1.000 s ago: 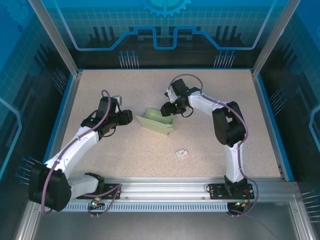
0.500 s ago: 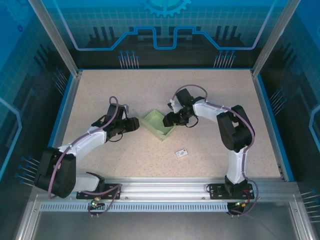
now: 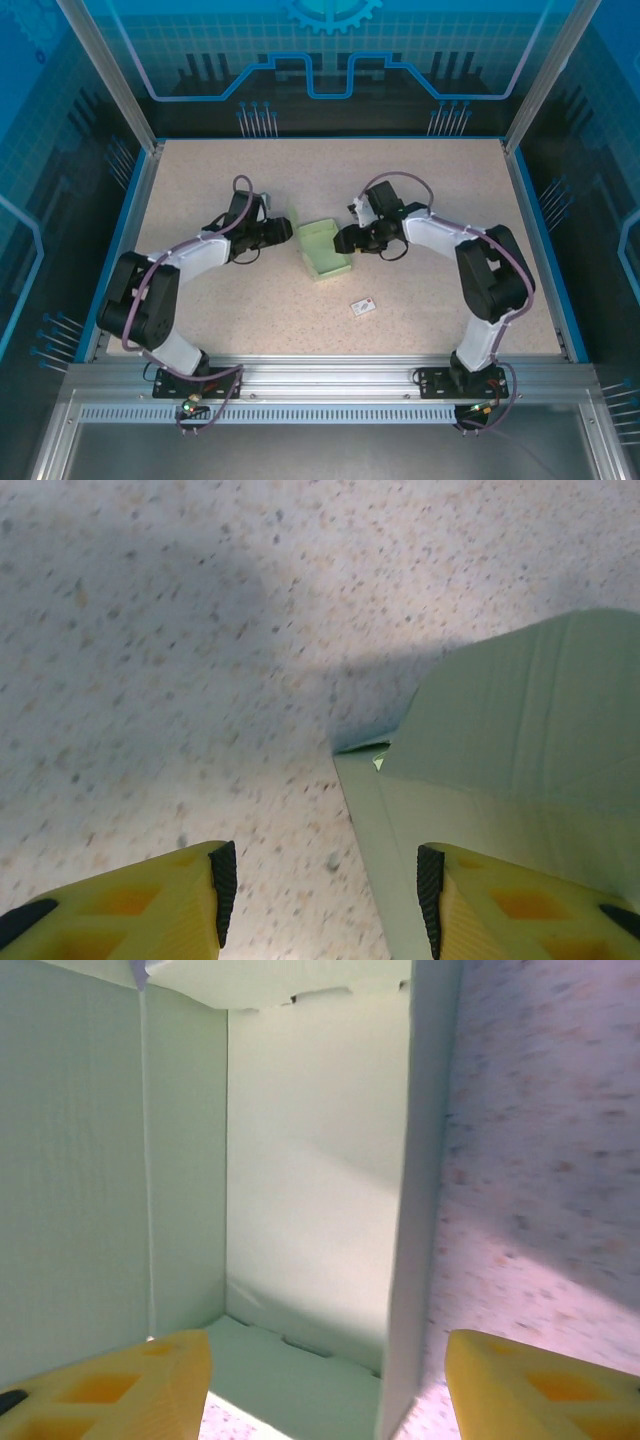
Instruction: Fold the paper box
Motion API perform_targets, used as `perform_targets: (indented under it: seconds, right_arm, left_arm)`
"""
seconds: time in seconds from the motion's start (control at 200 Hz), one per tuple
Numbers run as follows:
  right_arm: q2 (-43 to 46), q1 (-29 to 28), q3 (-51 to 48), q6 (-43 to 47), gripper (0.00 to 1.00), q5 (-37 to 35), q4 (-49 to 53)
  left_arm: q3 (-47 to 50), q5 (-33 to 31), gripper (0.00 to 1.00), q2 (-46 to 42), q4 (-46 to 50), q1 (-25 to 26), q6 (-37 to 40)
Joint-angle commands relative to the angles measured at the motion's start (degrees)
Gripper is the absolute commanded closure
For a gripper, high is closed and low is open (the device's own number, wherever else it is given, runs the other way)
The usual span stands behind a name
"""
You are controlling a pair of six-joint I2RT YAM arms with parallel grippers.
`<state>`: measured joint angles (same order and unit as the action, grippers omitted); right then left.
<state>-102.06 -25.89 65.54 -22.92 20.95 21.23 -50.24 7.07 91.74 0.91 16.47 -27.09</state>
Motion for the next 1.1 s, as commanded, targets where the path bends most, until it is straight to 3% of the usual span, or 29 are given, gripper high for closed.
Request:
perform_targets:
  seconds: [0.0,0.13,0.34,0.59,0.75,1.096]
  right_arm:
    - [5.38,-0.01,-1.97,0.7,0.36,-8.62,3.61]
    - [10.22,-2.18,-4.71,1.68,0.35,-16.52,8.09]
    - [14.18,-10.22,-7.71,1.14,0.33,-27.14,14.85]
    - [15.41,-17.4,-10.53,0.64,0.22,-30.92,18.77]
    - [13.88,-20.92,-12.02,-0.93,0.12,-27.69,17.21]
    - [8.67,-23.42,-11.98,-2.66,0.12,-29.48,17.87]
  left_arm:
    - [-4.17,2.9,0.47,3.37,-1.46,0.32,-0.07]
    - [-8.48,4.51,0.47,7.32,-1.15,0.79,0.1]
    - [-16.45,6.13,0.47,12.55,1.54,1.11,1.79]
    - [-16.71,3.01,0.45,7.58,4.35,-1.56,3.89]
    - [-12.34,1.41,0.44,1.4,4.88,-2.58,4.11]
    - [-8.14,0.23,0.42,-5.29,6.34,-2.67,4.94]
